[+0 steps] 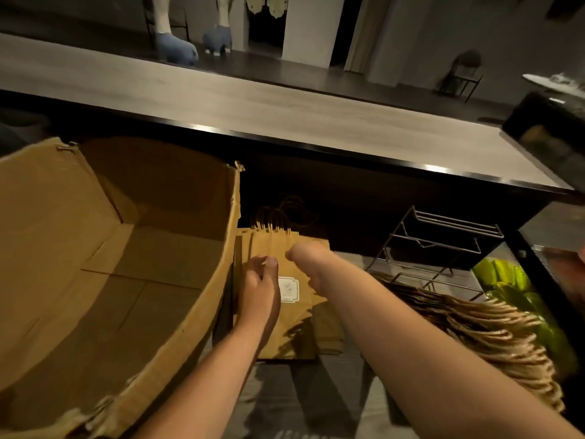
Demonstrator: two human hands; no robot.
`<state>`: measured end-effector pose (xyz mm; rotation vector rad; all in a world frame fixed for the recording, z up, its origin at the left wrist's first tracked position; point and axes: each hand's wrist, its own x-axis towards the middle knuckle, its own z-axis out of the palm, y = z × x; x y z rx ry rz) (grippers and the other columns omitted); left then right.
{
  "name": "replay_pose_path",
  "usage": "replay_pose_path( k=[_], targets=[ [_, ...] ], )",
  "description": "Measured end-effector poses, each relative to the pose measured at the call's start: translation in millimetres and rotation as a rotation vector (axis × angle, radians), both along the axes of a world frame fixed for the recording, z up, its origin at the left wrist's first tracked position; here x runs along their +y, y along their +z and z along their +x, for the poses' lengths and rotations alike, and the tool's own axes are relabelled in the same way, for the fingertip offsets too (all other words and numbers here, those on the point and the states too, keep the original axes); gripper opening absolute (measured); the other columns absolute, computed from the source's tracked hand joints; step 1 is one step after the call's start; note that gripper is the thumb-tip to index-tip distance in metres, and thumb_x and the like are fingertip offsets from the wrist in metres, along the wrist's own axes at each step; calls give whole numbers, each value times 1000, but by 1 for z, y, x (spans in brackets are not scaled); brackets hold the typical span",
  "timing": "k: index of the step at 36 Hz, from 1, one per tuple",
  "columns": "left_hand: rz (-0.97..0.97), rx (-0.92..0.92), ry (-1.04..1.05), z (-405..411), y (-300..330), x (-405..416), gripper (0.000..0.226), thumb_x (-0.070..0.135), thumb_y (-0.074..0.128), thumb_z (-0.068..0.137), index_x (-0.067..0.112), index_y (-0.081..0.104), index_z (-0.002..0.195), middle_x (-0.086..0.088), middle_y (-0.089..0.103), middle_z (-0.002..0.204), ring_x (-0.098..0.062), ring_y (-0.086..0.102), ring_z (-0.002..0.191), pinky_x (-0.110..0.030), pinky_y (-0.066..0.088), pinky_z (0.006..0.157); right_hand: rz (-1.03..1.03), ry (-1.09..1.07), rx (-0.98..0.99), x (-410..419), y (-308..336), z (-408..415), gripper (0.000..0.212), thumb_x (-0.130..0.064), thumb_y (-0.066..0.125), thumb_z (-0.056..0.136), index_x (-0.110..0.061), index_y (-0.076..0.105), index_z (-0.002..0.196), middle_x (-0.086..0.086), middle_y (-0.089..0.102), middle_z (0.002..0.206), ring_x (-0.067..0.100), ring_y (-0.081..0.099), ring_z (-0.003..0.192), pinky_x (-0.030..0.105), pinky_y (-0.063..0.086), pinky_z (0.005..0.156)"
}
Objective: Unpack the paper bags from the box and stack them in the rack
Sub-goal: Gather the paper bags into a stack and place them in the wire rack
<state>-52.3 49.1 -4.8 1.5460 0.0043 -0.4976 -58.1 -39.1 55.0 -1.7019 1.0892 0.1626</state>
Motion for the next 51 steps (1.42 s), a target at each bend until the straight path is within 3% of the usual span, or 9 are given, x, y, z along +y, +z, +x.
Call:
replay_pose_path(
  k=[3,5,9,14,22,30,38,44,51],
  targets=[
    [41,-9,22,6,-12,-3,35,29,43,102,19,45,136,4,54,116,-8,53,91,-22,40,75,46,-68,41,5,-16,3,36,-15,40,102,-1,40,135,17,51,132,29,49,122,39,44,99],
    [97,-21,40,10,-22,-4,37,31,47,100,24,43,137,0,50,132,-15,51,105,-31,45,88,41,-120,28,10,-29,7,32,-18,46,98,-4,43,127,12,52,119,30,53,113,36,47,86],
    [297,-80,67,20,-39,-3,48,30,55,96,23,42,142,-6,44,144,-27,47,127,-45,44,104,31,-207,8,8,-64,15,46,-20,61,87,-10,42,128,11,55,124,30,55,105,36,48,85],
    [387,-45,40,23,-53,-2,60,24,58,93,25,33,147,-2,39,150,-27,38,137,-51,36,111,-70,-242,89,11,-75,7,55,-23,51,88,-12,38,140,14,49,136,34,49,120,43,43,103],
    [307,-51,14,19,-54,-6,53,17,59,92,24,40,141,1,48,136,-22,49,122,-31,43,90,40,-301,-4,8,-87,4,44,-16,51,89,-12,38,131,14,53,127,34,48,117,44,45,100],
    [218,-99,-35,12,-49,-4,45,17,58,94,31,45,135,10,43,129,-9,42,113,-26,38,84,-12,-350,-87,8,-90,-7,61,-22,62,86,-28,33,140,4,53,130,27,53,117,47,49,97],
    [251,-149,-6,3,-47,-2,43,13,65,87,39,49,118,4,46,131,-20,48,120,-31,47,89,40,-341,-120,-4,-96,-26,60,-21,59,88,-25,33,142,7,54,131,28,56,114,46,50,98],
    [247,-48,47,-15,-42,8,67,-4,67,82,29,40,133,1,36,133,-17,50,113,-20,48,75,153,-378,-197,-12,-97,-50,68,-9,58,81,-25,32,142,7,52,133,27,59,110,48,53,93],
    [80,20,5,-20,-27,13,72,-2,65,84,33,35,140,12,54,120,-3,55,96,-18,45,68,233,-418,-300,-6,-78,-73,43,1,56,86,-16,51,125,11,69,105,28,69,92,43,59,79]
  ],
)
